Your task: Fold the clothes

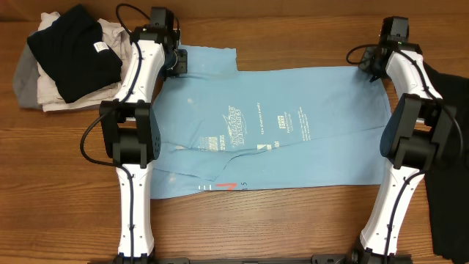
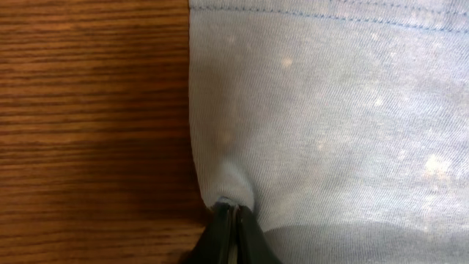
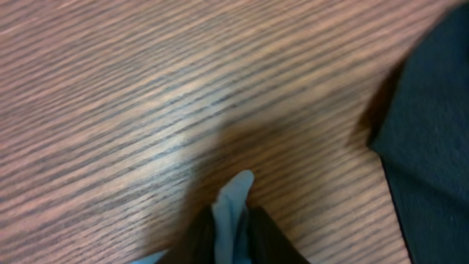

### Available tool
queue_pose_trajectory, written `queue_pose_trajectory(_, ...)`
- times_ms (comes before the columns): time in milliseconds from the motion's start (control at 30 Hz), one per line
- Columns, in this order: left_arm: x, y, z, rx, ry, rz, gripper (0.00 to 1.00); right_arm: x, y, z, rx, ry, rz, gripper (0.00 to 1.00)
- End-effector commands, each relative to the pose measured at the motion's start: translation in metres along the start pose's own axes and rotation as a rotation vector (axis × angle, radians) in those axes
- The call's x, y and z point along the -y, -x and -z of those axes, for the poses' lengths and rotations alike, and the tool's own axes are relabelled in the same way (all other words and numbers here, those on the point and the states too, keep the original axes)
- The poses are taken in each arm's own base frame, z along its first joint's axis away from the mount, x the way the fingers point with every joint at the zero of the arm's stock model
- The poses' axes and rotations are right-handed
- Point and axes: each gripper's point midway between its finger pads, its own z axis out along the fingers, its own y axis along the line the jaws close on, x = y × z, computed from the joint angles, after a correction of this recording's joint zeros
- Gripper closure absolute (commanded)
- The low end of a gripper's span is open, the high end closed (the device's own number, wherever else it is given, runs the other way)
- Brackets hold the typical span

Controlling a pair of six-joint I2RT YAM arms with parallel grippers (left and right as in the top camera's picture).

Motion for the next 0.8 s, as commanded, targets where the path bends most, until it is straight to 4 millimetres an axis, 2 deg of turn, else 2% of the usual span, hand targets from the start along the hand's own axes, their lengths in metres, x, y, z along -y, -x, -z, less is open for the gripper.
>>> queue_pose_trajectory(0,0.001,0.0,-0.008,0.0,-0.001,-0.005,0.96,0.007,-0.017,-0.017,-0.05,-0.041,-0.029,0.84)
queue_pose_trajectory(167,0.0,-0.001,-0.008,-0.008,0.001,0.001,0.96,0.026,-0.009,-0.001,-0.034,-0.144,-0.059,0.89)
queue_pose_trajectory(267,-0.001,-0.001,-0.007,-0.009,0.001,0.041,0.96,0.033,-0.001,0.013,-0.026,-0.18,-0.059,0.96)
queue_pose_trajectory(400,-0.003,-0.001,0.002,-0.012,0.003,0.055,0.96,0.039,0.006,0.028,-0.024,-0.192,-0.088,0.96)
queue_pose_trajectory(633,-0.009,0.011,0.053,0.037,0.009,0.079,0.96,0.063,0.003,0.036,-0.054,-0.218,-0.172,0.96)
queue_pose_trajectory(767,-0.013,0.01,0.078,0.042,0.015,0.089,0.96,0.071,-0.002,0.037,-0.078,-0.232,-0.203,0.96)
